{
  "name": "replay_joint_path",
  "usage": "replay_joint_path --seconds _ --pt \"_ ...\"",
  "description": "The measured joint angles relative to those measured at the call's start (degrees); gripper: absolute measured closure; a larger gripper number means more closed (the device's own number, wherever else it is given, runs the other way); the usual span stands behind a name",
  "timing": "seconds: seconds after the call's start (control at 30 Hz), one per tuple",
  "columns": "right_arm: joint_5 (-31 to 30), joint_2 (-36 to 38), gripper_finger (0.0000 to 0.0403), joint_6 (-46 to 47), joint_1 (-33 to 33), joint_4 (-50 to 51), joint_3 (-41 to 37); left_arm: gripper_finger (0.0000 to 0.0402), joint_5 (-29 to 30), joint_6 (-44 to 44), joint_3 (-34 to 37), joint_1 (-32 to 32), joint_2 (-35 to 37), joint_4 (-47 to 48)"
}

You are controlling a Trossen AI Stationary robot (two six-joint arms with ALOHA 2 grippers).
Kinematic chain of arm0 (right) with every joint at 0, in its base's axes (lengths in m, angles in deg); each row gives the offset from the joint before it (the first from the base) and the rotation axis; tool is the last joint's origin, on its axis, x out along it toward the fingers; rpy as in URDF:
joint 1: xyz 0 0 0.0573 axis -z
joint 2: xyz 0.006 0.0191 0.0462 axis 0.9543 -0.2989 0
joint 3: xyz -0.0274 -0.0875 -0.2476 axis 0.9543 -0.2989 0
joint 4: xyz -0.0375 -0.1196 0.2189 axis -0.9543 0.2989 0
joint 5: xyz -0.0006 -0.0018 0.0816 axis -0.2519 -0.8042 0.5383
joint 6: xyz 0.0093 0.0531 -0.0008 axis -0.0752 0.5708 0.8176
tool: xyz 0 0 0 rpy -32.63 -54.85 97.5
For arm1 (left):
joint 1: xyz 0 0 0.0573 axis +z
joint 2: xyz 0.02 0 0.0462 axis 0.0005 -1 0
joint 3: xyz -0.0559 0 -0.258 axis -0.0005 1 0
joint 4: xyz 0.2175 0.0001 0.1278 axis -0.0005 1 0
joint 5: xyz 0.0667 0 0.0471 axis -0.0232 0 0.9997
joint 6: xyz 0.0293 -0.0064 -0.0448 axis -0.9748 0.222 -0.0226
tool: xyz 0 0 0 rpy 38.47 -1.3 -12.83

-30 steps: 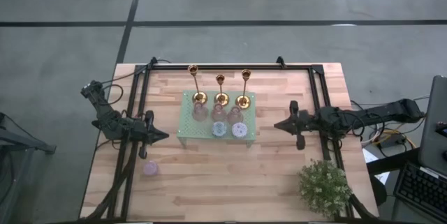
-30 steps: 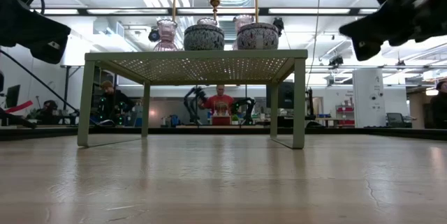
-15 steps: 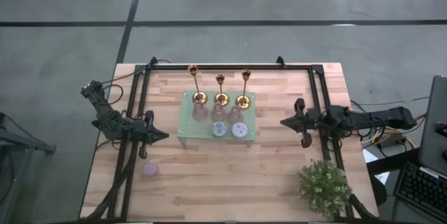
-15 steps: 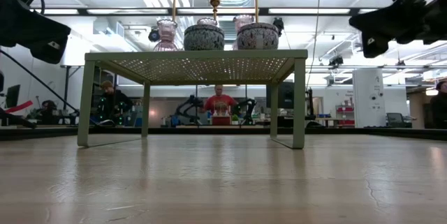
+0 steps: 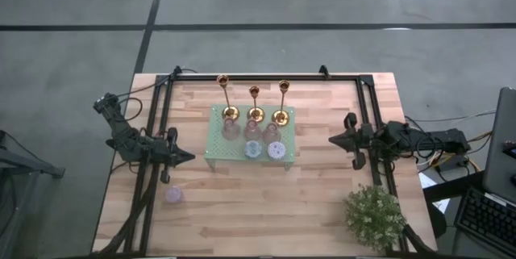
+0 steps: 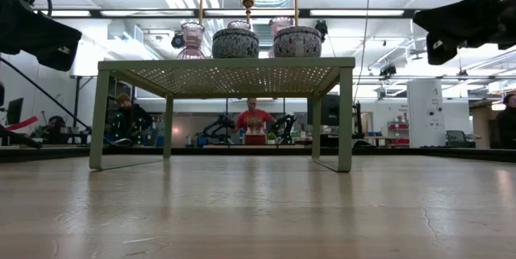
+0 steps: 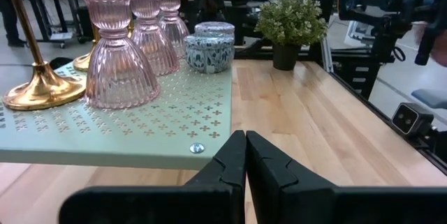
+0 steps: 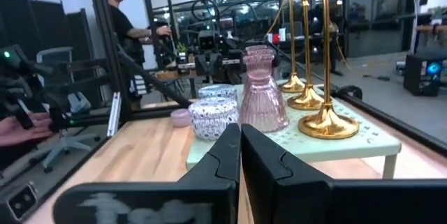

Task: Pick & Place candle stick holders
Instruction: Put the pink scented candle on the shelf aligned with the other scented candles

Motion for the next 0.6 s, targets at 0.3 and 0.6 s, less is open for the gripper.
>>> replay_joint_path --seconds 0.3,0.6 --pt "-0.13 -1.40 0.0394 0.40 0.00 0.05 -0.02 0.0388 0.00 -1.71 0.13 0.01 0.00 -2.87" --pt "-0.14 -1.66 0.0394 0.39 0.00 0.03 -0.02 0.0388 8.20 -2.72 0.31 0.03 0.00 -29.37"
